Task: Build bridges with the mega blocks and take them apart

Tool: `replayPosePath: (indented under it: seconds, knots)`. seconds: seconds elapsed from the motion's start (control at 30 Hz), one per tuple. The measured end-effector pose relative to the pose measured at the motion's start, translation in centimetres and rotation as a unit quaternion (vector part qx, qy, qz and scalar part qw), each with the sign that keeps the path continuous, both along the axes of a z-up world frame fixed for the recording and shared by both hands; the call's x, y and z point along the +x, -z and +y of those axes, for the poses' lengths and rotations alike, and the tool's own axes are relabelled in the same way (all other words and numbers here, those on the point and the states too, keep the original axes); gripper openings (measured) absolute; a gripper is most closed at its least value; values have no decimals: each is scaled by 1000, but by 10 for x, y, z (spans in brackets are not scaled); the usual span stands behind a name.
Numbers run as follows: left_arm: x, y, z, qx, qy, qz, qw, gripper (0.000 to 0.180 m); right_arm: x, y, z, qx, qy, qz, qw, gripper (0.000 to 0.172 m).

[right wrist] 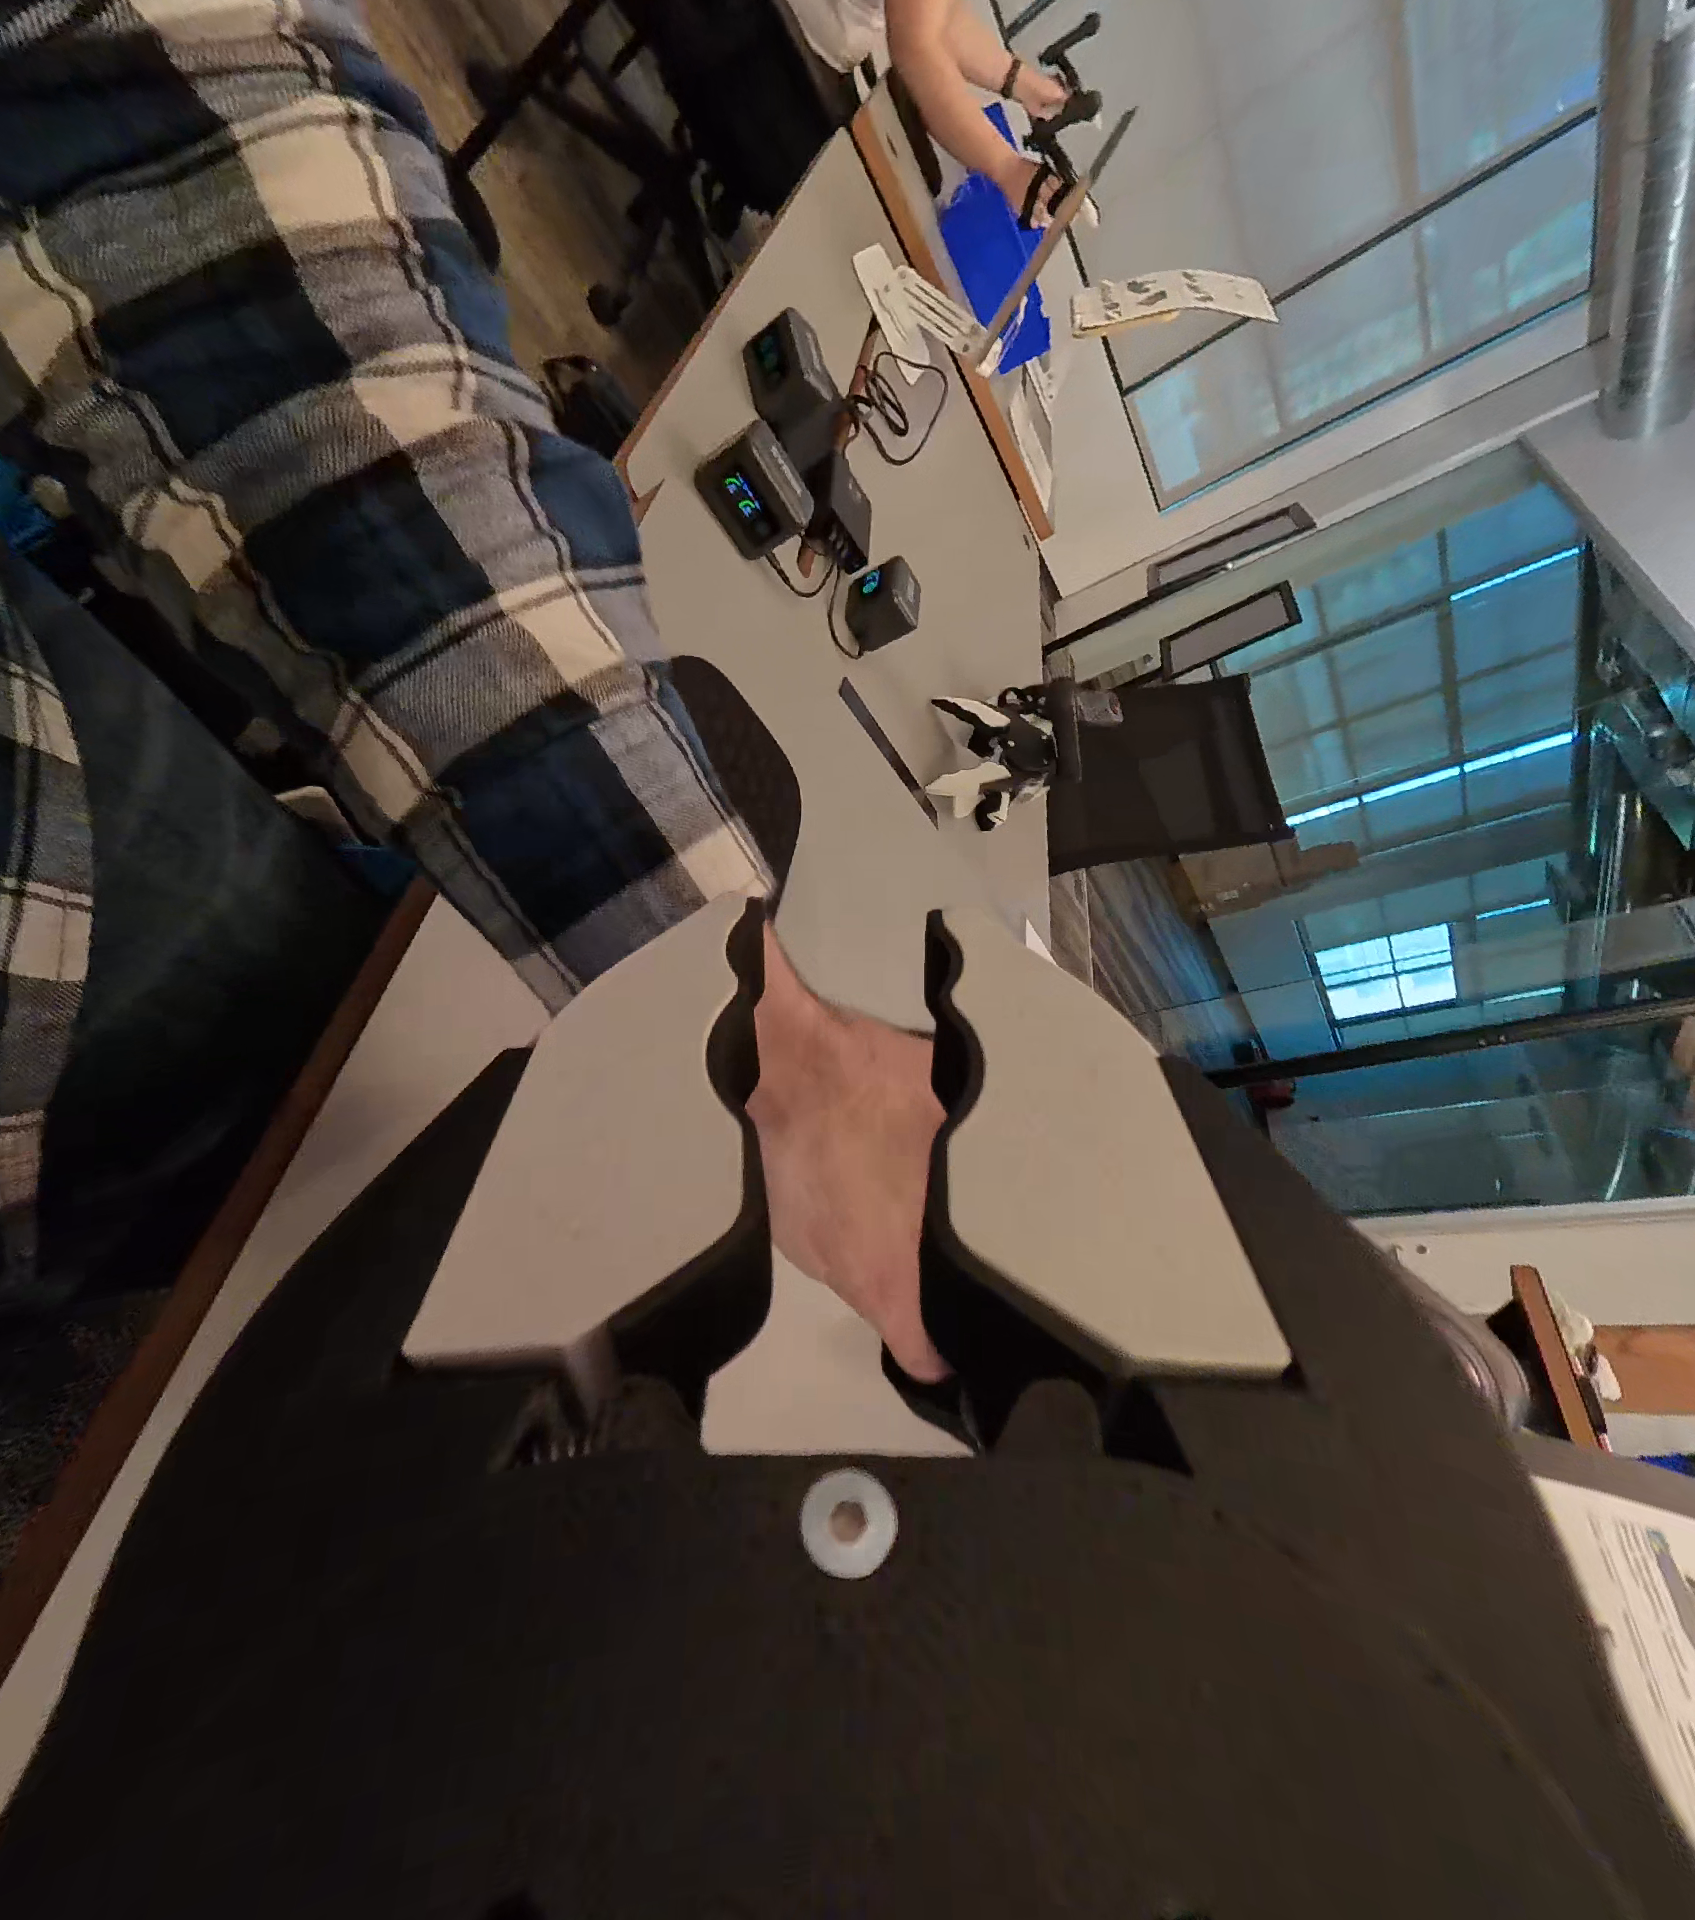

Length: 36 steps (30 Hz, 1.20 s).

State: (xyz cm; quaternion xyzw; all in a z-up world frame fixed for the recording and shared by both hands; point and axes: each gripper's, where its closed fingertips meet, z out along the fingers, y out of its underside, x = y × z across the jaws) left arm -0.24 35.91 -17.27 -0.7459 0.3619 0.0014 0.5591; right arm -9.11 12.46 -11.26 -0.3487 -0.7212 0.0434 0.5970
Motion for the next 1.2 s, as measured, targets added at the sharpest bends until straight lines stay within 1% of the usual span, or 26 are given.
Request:
replayPosePath:
  seconds: [0.2,0.3,0.4,0.5,0.63,0.7,0.93,1.07,1.2]
  knots:
    - [7,3,-5,-8,9,-3,1000,0,-10,6,-7,0,-9,0,1000,30]
    - [11,5,-7,-25,16,-20,999,0,-10,7,-4,-3,-3,3,1000,30]
    - [10,3,-6,-7,13,-1,1000,0,-11,13,-1,9,7,-13,1000,32]
    - [13,4,-8,-10,17,-1,1000,0,-13,15,3,19,18,-14,1000,35]
    - [15,6,-10,-6,19,10,1000,0,-10,26,16,7,49,-32,998,36]
    - [15,10,-9,-11,19,12,1000,0,-11,20,12,16,40,-21,999,35]
    - [15,6,-9,-15,22,-3,1000,1,-11,8,-3,41,14,-17,999,30]
    - [14,6,-9,-17,22,-5,1000,1,-12,10,-2,42,16,-23,999,31]
    - [12,2,-8,-10,20,-7,1000,2,-1,-3,11,41,36,11,998,31]
